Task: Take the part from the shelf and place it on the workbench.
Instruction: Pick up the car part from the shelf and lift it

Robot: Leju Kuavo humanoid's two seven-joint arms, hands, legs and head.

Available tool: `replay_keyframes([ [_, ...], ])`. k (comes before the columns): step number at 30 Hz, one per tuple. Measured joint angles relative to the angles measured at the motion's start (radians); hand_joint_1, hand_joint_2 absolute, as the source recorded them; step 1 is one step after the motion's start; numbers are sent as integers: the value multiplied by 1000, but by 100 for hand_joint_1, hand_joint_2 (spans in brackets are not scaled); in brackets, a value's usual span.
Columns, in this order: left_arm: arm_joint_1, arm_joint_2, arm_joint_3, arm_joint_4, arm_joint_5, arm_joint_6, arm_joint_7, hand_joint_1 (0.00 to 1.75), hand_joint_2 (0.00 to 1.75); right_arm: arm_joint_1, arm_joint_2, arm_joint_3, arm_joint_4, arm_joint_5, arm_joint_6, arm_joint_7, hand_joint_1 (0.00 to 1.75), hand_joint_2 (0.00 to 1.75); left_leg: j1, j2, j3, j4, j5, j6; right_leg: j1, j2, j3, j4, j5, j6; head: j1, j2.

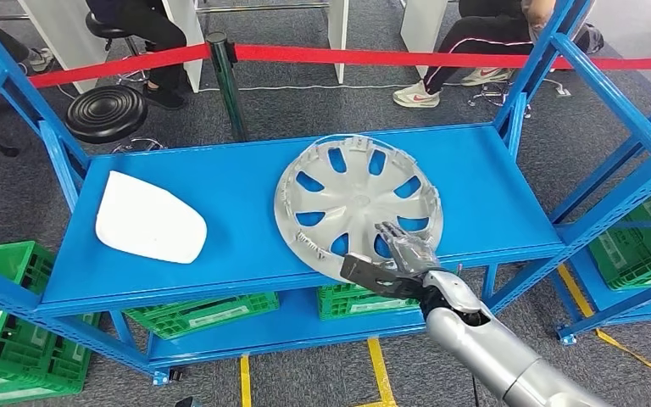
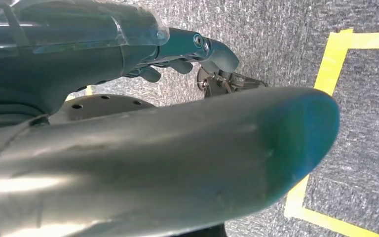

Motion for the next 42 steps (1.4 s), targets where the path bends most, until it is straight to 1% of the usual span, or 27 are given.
replay_keyframes([
  [3,1,2,0,0,19,1,-14,0,0,32,-53,-35,-68,-86,-8,32,175,175,0,-3,3,0,-1,1,0,-2,3,-2,0,0,0,0],
  [6,1,3,0,0,37,6,-26,0,0,85,-110,-77,-149,-143,-44,42,175,175,1,-6,5,0,-2,3,0,-4,8,-4,-1,0,0,0],
  [9,1,2,0,0,43,8,-29,0,0,130,-154,-112,-221,-159,-60,44,175,175,1,-6,6,0,-3,4,0,-4,10,-5,-2,0,0,0],
  [13,1,2,0,0,44,8,-30,0,0,165,-188,-143,-285,-161,-60,46,175,175,0,-5,7,0,-3,5,0,-4,11,-6,-2,0,0,0],
  [21,1,2,0,0,44,8,-30,0,0,205,-222,-175,-355,-170,-57,52,175,175,1,4,6,0,-4,6,0,-2,12,-6,-1,1,0,0],
  [32,1,1,0,0,47,9,-31,0,0,229,-239,-189,-391,-174,-62,53,175,175,1,17,6,0,-6,9,0,6,10,-6,-1,2,0,0],
  [35,1,0,1,0,68,16,-40,0,0,263,-245,-208,-413,-213,-118,42,175,175,1,13,7,0,-6,9,0,5,10,-6,-2,2,0,0],
  [40,3,-7,5,0,110,43,-58,0,0,388,-275,-280,-523,-324,-250,1,175,175,1,3,8,0,-7,9,0,2,13,-6,-3,3,1,0],
  [42,3,-11,9,0,130,54,-68,0,87,450,-293,-314,-583,-359,-314,-14,175,175,1,1,8,0,-8,10,0,1,14,-7,-4,4,1,0],
])
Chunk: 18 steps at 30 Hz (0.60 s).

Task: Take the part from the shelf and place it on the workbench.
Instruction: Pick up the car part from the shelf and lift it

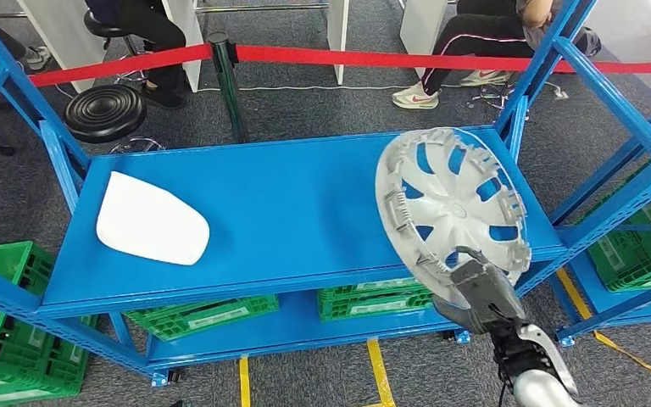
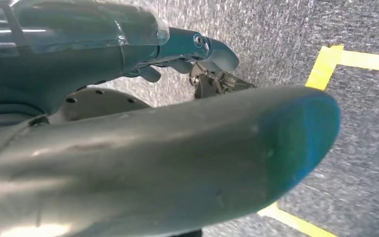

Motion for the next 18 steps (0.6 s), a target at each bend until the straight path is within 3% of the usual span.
replay_keyframes([
  [2,2,-4,4,0,-6,9,-31,0,175,60,-16,-33,-63,-39,-36,-27,175,175,0,0,-1,0,-1,1,0,0,1,0,0,1,0,0],
  [4,4,-7,5,0,-81,19,-157,0,175,97,-12,-77,-137,-133,-2,-133,175,175,0,6,-5,0,-1,1,0,1,0,0,1,1,4,0],
  [7,-8,-7,1,-1,-201,32,-423,0,175,87,61,-127,-332,-253,32,-443,175,175,-3,19,-12,0,0,2,-3,8,-11,3,5,3,11,0],
  [9,-25,-7,-1,-7,-217,27,-495,0,175,71,120,-124,-494,-221,5,-600,175,175,-4,16,-13,0,3,3,-5,6,-16,5,5,5,8,0],
  [11,-33,-8,-1,-15,-222,10,-508,0,175,77,152,-117,-618,-181,-38,-658,175,175,-4,8,-13,1,5,3,-4,0,-17,5,4,5,6,0],
  [12,-34,-7,-1,-18,-227,2,-509,0,175,87,159,-115,-660,-179,-56,-674,175,175,-3,5,-13,1,6,2,-3,-1,-17,5,4,5,-6,0],
  [14,-36,-6,-1,-22,-246,-4,-509,0,175,118,164,-118,-722,-210,-71,-707,175,175,-2,4,-13,1,4,1,-3,0,-15,6,3,3,-84,-1],
  [15,-38,-5,-1,-26,-263,-2,-510,0,131,136,164,-120,-747,-229,-72,-724,175,175,-2,4,-12,0,4,0,-3,0,-15,6,2,2,-122,-1],
  [16,-39,-4,-1,-30,-282,2,-510,0,87,156,166,-124,-769,-247,-72,-736,175,175,-3,5,-12,0,3,-1,-3,1,-15,6,1,1,-143,-1],
  [18,-40,-2,-1,-40,-324,8,-511,0,0,196,170,-133,-810,-273,-62,-754,175,175,-3,8,-13,0,3,-1,-4,3,-16,6,2,1,-128,0],
])
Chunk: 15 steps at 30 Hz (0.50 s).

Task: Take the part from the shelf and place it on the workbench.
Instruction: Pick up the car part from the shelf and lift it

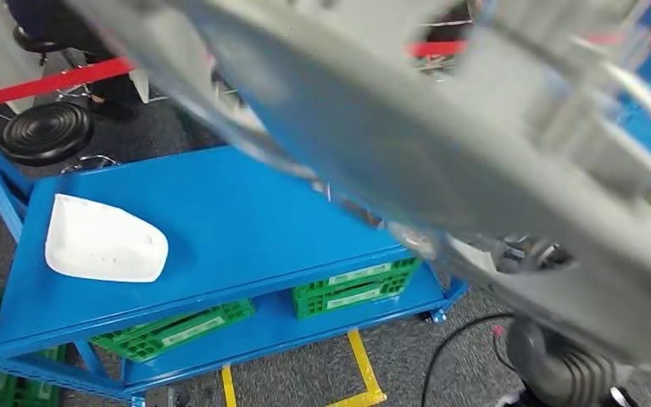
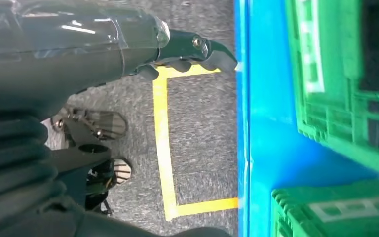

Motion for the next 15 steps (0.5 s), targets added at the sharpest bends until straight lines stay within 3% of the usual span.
replay_keyframes([
  [5,3,4,1,-15,-53,-15,0,0,0,46,7,-14,-61,-36,27,-8,175,175,0,6,-2,0,0,0,0,2,-1,0,0,0,26,0],
  [9,6,3,2,-15,-63,-30,0,0,175,61,14,-22,-85,-49,36,-8,175,175,0,9,-2,0,-1,1,0,4,-2,0,0,0,39,0],
  [15,8,-1,2,-14,-68,-43,0,0,175,70,19,-34,-105,-61,46,-6,175,175,0,11,-3,0,-1,1,1,4,-4,0,0,0,55,0],
])
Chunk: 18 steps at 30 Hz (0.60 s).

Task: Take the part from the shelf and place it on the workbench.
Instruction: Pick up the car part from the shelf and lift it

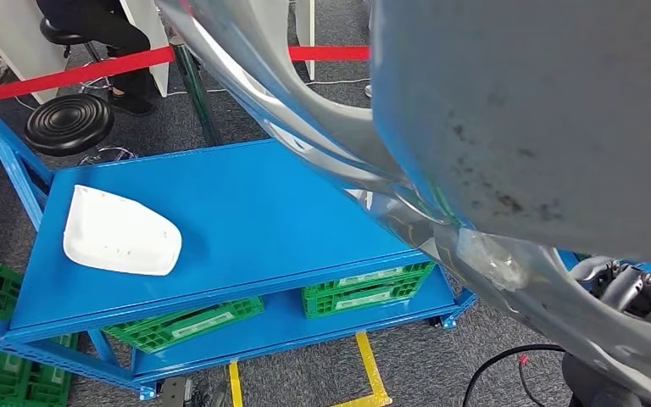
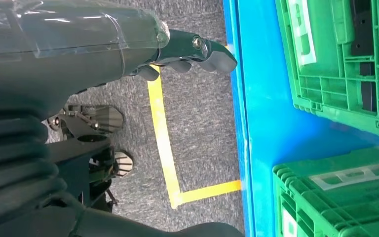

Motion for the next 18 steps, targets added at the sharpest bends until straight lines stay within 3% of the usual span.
replay_keyframes([
  [18,4,-3,0,0,-11,-22,17,0,175,2,10,-7,1,-32,4,8,175,175,0,6,-1,0,0,0,0,2,0,0,0,0,16,0],
])
